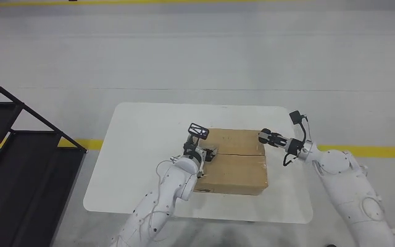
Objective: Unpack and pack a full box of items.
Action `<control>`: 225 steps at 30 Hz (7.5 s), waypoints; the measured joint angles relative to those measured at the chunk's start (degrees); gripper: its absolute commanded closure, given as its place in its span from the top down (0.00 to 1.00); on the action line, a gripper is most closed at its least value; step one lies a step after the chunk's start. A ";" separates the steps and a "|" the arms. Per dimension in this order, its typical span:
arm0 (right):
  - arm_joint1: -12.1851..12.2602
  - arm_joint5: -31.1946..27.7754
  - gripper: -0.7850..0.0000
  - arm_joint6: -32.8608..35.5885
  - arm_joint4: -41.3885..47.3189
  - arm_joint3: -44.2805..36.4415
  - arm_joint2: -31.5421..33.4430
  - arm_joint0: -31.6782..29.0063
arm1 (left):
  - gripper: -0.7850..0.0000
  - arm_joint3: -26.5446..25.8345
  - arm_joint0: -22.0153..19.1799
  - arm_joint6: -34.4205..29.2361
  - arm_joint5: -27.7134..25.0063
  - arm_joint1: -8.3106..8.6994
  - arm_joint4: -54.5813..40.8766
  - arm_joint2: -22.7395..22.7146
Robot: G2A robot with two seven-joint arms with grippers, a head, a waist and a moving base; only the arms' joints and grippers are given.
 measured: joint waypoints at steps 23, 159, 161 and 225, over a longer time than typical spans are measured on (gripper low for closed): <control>0.61 5.16 0.00 3.18 10.63 -0.65 3.05 -2.20 | 1.00 0.69 -3.05 -1.44 0.96 -3.15 3.60 4.90; 4.27 26.48 0.00 20.18 4.11 -9.91 -1.07 -1.22 | 0.60 -16.98 12.70 -7.55 -2.33 0.33 -1.60 -15.56; 4.29 26.38 0.00 20.19 4.12 -9.87 -1.18 -1.14 | 0.00 -16.98 12.69 -7.56 -2.28 0.33 -1.57 -15.57; 5.29 17.57 0.00 7.61 13.23 -17.34 3.80 -7.59 | 0.00 -6.81 7.04 -6.08 -3.58 -1.54 -0.42 -8.37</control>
